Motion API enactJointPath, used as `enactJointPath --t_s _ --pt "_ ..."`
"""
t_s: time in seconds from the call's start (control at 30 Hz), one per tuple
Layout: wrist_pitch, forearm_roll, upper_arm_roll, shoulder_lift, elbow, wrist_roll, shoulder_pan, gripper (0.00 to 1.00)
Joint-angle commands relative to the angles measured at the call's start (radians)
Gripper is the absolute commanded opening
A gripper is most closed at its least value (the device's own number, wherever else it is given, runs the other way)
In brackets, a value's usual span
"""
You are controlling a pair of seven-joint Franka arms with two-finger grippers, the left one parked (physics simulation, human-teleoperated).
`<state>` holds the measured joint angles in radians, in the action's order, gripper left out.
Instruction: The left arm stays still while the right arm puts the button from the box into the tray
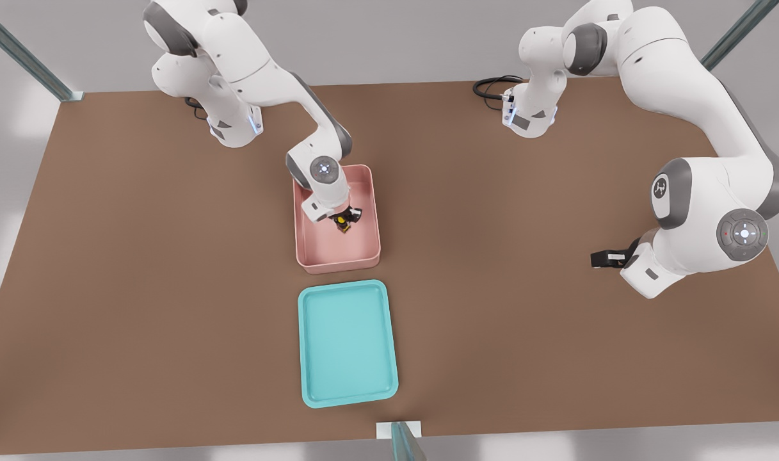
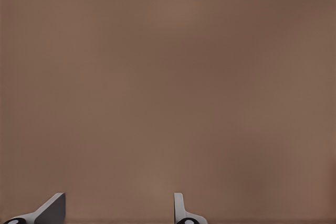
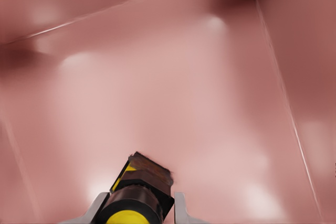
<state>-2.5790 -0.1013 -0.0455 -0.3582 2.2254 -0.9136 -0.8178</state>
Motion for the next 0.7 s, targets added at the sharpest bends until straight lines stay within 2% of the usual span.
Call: enactJointPath --t_s 0.0,0.13,0.23,0.3,0.37,0.53,0.67 --pt "0.042 0.006 -0.001 0.03 -0.003 -0.071 0.002 0.44" --pt "0.172 0.006 -0.014 0.136 -0.047 -0.067 0.026 0.44" --pt "0.349 0.009 -0.027 0.165 -0.2 -0.054 0.091 0.44" --pt "0.445 0.018 -0.025 0.134 -0.345 -0.053 0.147 0.45" --pt "0.477 0.022 -0.025 0.053 -0.484 -0.054 0.201 0.45" --pt "0.593 0.018 -0.019 -0.295 -0.932 -0.054 0.293 0.45" --pt "0.605 0.017 -0.027 -0.495 -1.156 -0.062 0.304 0.45"
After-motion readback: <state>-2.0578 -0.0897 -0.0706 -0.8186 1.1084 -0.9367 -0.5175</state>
